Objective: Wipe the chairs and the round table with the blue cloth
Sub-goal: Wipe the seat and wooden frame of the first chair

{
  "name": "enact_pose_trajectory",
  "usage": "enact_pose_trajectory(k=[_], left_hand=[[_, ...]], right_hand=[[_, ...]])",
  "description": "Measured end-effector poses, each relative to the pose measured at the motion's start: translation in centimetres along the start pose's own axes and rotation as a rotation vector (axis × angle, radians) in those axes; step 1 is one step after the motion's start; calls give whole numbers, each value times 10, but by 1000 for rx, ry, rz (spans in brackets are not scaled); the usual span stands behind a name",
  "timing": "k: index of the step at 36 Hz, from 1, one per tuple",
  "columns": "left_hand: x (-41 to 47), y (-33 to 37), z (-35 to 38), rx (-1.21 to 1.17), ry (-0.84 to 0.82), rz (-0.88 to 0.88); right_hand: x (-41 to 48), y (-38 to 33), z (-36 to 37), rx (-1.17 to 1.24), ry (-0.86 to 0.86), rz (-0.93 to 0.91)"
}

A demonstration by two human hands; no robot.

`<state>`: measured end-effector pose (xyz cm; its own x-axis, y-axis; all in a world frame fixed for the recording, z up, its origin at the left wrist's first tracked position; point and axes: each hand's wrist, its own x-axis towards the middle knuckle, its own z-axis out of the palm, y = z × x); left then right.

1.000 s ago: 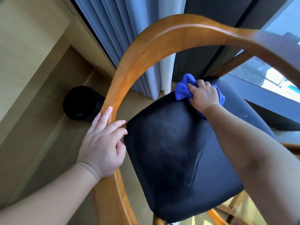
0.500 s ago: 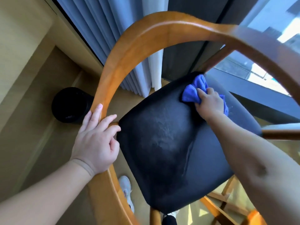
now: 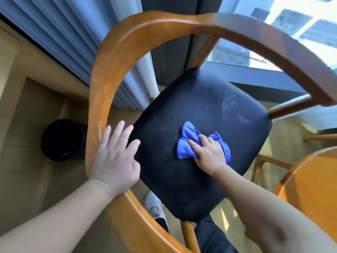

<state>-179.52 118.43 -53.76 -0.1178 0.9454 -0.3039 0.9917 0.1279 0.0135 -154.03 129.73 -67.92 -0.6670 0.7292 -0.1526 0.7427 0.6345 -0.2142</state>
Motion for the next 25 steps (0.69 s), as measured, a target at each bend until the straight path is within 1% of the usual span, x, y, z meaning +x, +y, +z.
enact_pose_trajectory(k=[2, 4, 7, 12, 16, 21, 25], left_hand=[[17, 15, 3, 15, -31, 69], [36, 33, 12, -51, -51, 95], [62, 53, 32, -88, -103, 72], [89, 65, 66, -67, -211, 24], [91, 71, 80, -83, -198, -5], [86, 80, 83, -117, -170, -25], [82, 81, 86, -120, -166, -29]], right_hand=[[0, 1, 1, 6, 15, -4], [1, 4, 2, 6, 23, -22], [3, 11, 4, -9, 28, -97], [15, 34, 6, -20, 36, -225], [32, 62, 6, -55, 73, -314], [55, 92, -2, -67, 134, -318], [74, 120, -15, -45, 189, -215]])
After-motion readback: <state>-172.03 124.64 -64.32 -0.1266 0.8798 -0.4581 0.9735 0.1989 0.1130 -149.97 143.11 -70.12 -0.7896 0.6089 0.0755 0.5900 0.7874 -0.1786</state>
